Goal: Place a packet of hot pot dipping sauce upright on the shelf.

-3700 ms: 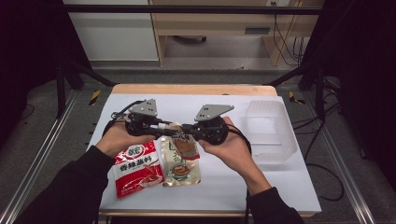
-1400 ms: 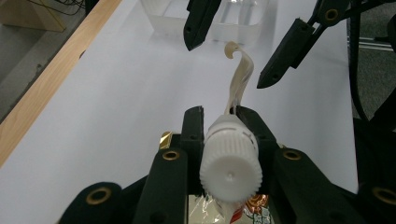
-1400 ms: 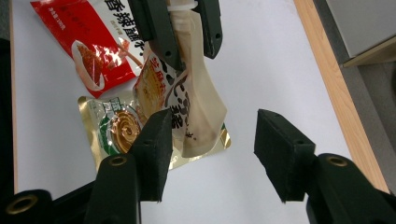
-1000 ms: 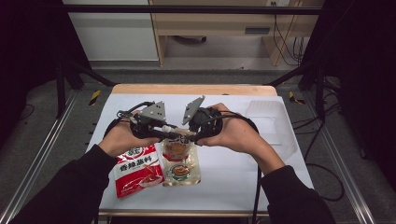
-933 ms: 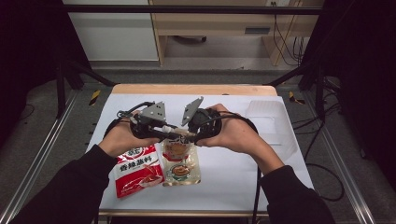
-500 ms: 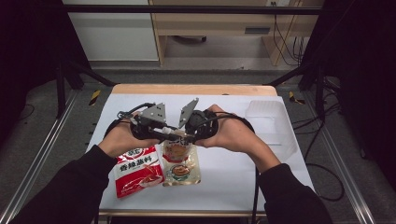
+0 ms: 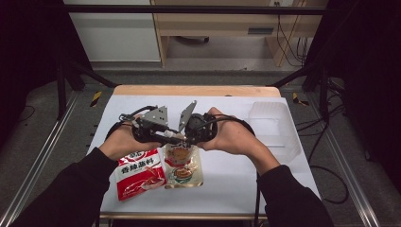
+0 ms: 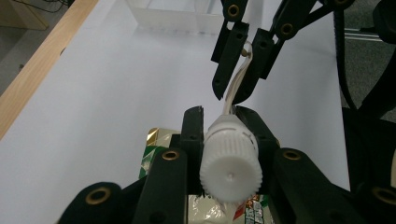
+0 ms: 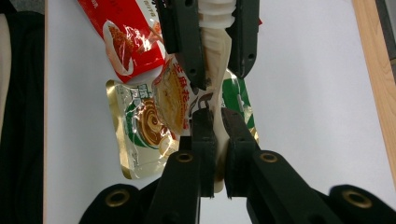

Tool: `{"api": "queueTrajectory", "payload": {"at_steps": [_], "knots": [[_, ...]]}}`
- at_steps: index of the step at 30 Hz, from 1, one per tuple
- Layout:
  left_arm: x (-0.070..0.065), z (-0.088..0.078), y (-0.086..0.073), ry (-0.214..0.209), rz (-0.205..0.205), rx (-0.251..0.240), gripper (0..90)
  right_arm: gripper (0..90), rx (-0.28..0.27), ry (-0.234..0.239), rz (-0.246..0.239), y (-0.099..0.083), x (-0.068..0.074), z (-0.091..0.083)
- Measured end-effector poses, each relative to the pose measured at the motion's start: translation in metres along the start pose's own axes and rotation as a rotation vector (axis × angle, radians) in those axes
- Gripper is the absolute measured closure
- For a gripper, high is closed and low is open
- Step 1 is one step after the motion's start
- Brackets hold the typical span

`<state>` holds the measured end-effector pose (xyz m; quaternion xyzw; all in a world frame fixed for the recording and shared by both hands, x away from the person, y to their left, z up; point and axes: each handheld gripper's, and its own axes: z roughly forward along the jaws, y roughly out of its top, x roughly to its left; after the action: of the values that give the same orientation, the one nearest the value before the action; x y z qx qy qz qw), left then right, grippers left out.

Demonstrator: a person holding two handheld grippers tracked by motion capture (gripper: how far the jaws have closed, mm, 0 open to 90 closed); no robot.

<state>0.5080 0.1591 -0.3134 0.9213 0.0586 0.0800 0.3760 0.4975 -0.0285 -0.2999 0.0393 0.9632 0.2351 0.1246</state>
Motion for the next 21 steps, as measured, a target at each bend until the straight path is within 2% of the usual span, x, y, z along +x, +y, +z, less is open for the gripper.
{"api": "queueTrajectory", "payload": {"at_steps": [6,7,8,9,12,14,21], "knots": [[0.002,-0.002,-0.004,0.006,-0.010,-0.018,73.0,89.0,-0.007,-0.003,0.011,0.004,-0.002,-0.003],[0.002,-0.002,-0.004,0.006,-0.010,-0.018,70.4,89.0,-0.007,-0.003,0.011,0.004,-0.002,-0.003],[0.003,-0.002,-0.005,0.007,-0.014,-0.022,63.2,89.3,-0.013,-0.001,0.011,0.005,-0.003,-0.003],[0.003,-0.001,-0.006,0.015,-0.021,-0.027,63.2,89.3,-0.013,-0.001,0.011,0.005,-0.003,-0.003],[0.002,0.001,-0.009,0.040,-0.030,-0.045,42.2,89.5,-0.003,0.004,0.005,0.009,-0.004,-0.005],[0.002,0.001,-0.010,0.039,-0.044,-0.054,33.9,89.5,-0.002,0.008,-0.004,0.011,-0.004,-0.005],[0.000,0.000,-0.009,0.039,-0.045,-0.091,24.9,89.6,-0.001,0.024,0.019,0.012,-0.002,-0.001]]}}
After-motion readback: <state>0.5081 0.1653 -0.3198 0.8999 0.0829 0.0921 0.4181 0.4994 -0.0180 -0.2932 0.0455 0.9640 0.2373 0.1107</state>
